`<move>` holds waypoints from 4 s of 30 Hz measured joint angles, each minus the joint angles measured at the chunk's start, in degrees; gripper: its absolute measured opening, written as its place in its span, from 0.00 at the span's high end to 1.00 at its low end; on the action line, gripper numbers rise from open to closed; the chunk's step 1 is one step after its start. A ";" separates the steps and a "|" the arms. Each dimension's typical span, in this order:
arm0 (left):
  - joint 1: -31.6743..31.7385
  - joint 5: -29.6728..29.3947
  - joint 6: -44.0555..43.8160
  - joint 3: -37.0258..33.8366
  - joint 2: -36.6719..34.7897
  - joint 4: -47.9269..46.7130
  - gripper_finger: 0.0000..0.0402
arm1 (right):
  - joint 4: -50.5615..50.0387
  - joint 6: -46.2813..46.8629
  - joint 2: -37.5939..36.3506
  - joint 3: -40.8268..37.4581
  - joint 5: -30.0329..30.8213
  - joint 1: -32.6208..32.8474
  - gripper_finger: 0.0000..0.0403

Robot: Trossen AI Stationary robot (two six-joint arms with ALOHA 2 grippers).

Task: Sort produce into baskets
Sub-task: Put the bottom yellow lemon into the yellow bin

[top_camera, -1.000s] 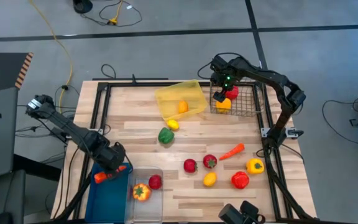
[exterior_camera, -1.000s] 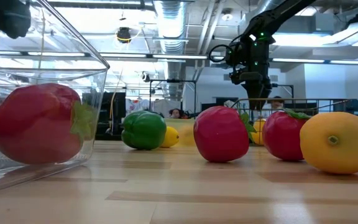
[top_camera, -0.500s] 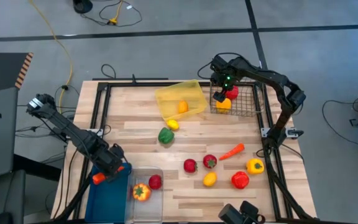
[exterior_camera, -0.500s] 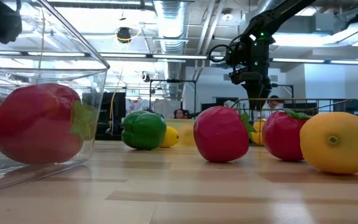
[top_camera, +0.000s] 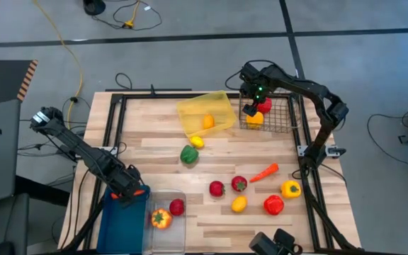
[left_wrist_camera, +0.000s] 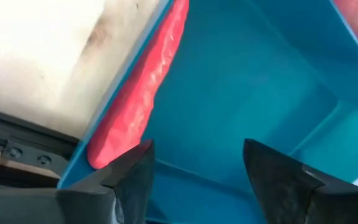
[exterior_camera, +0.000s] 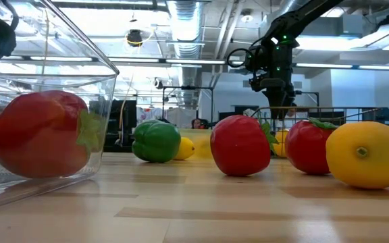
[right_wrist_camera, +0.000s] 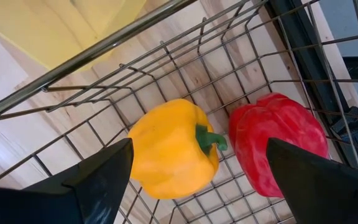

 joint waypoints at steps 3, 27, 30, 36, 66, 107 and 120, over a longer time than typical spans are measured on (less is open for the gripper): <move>0.25 2.15 0.04 0.00 0.00 0.00 0.41 | -0.02 0.00 -0.21 0.00 -0.02 0.00 0.02; 0.41 -9.78 2.90 5.38 -4.71 0.04 0.44 | -0.35 11.96 -17.31 0.02 -0.73 9.62 0.02; 1.47 -12.69 5.54 5.76 -5.37 0.53 0.44 | -0.53 12.21 -17.86 0.02 -4.68 13.03 0.02; 5.83 -15.41 11.30 5.84 -5.42 3.25 0.44 | -0.52 15.65 -17.79 0.02 -7.78 21.79 0.02; 18.63 -19.64 30.71 5.86 -5.22 8.12 0.44 | 7.98 25.51 -8.97 0.02 -7.47 64.78 0.02; 19.27 -20.72 30.75 5.86 -5.18 8.61 0.44 | 8.74 13.01 13.22 0.02 -3.58 71.52 0.29; 19.27 -20.78 31.89 5.86 -5.18 8.61 0.44 | 7.44 13.46 13.22 0.64 -4.87 70.63 0.36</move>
